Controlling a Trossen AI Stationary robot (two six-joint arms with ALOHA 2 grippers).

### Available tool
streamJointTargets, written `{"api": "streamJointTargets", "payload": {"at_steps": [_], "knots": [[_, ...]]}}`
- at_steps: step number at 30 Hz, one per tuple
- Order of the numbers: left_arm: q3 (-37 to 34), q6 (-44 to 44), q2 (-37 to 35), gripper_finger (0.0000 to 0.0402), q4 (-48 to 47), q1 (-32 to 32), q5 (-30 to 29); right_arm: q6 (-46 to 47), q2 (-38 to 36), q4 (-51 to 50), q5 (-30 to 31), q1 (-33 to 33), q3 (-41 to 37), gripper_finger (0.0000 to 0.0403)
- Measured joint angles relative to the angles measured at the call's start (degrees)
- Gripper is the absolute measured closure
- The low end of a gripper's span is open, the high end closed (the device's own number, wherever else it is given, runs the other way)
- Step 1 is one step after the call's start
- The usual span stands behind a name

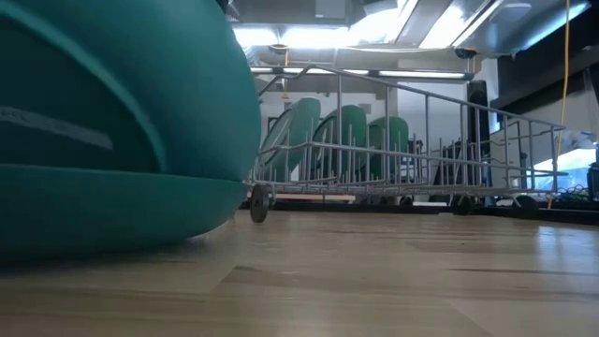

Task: Sort dishes
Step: Put the light green plate in the dish rack

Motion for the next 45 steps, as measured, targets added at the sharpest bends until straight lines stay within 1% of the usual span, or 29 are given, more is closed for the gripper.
{"api": "streamJointTargets", "payload": {"at_steps": [2,5,10,14,15,17,20,24,27,32,34,39,41,43,45], "knots": [[0.02,1.71,-2.70,0.0376,-0.07,-0.54,-2.96,-0.41,0.00,-1.25,0.27,-0.02,2.28,0.0393],[0.02,3.21,-5.94,0.0384,-0.16,-1.24,-5.45,-2.03,0.00,-5.51,1.53,-0.04,6.74,0.0393],[0.02,6.70,-9.76,0.0396,0.00,-2.29,-6.56,-5.44,-0.09,-15.19,6.04,-0.02,14.64,0.0393],[0.02,9.06,-11.29,0.0401,0.04,-2.68,-8.33,-7.25,-0.16,-20.45,8.06,-0.07,20.79,0.0393],[0.02,9.31,-11.47,0.0400,0.02,-2.64,-8.42,-7.41,-0.42,-20.51,8.68,-0.07,21.31,0.0393],[0.02,10.08,-11.62,0.0399,0.08,-2.64,-8.44,-7.62,-2.18,-19.34,9.70,-0.12,20.51,0.0393],[0.02,9.62,-11.59,0.0400,0.39,-2.66,-8.41,-7.54,-4.30,-21.13,11.00,-0.49,20.49,0.0393],[0.02,9.32,-11.67,0.0400,0.35,-2.68,-8.40,-7.52,-6.60,-25.47,14.91,-1.01,20.50,0.0393],[0.02,10.70,-11.70,0.0399,0.09,-2.68,-8.39,-7.47,-9.14,-28.95,16.17,-1.55,20.45,0.0393],[0.02,11.64,-11.54,0.0400,-0.35,-2.66,-8.88,-6.50,-15.16,-33.90,17.46,-1.95,20.47,0.0393],[0.01,11.64,-11.54,0.0399,-0.63,-2.64,-9.19,-6.41,-17.81,-36.48,19.62,-2.24,20.47,0.0393],[0.00,12.17,-11.50,0.0400,-0.66,-2.66,-12.90,-6.11,-26.36,-41.94,28.66,-4.00,20.46,0.0393],[0.00,13.22,-11.43,0.0399,-0.66,-2.64,-15.15,-4.17,-29.93,-43.00,31.94,-5.75,20.52,0.0393],[0.00,14.39,-11.18,0.0399,-0.64,-2.64,-17.65,-0.49,-33.22,-43.99,33.39,-8.27,20.54,0.0393],[0.00,15.69,-10.77,0.0398,-0.68,-2.64,-19.43,4.05,-36.24,-45.88,33.08,-11.52,20.54,0.0393]]}}
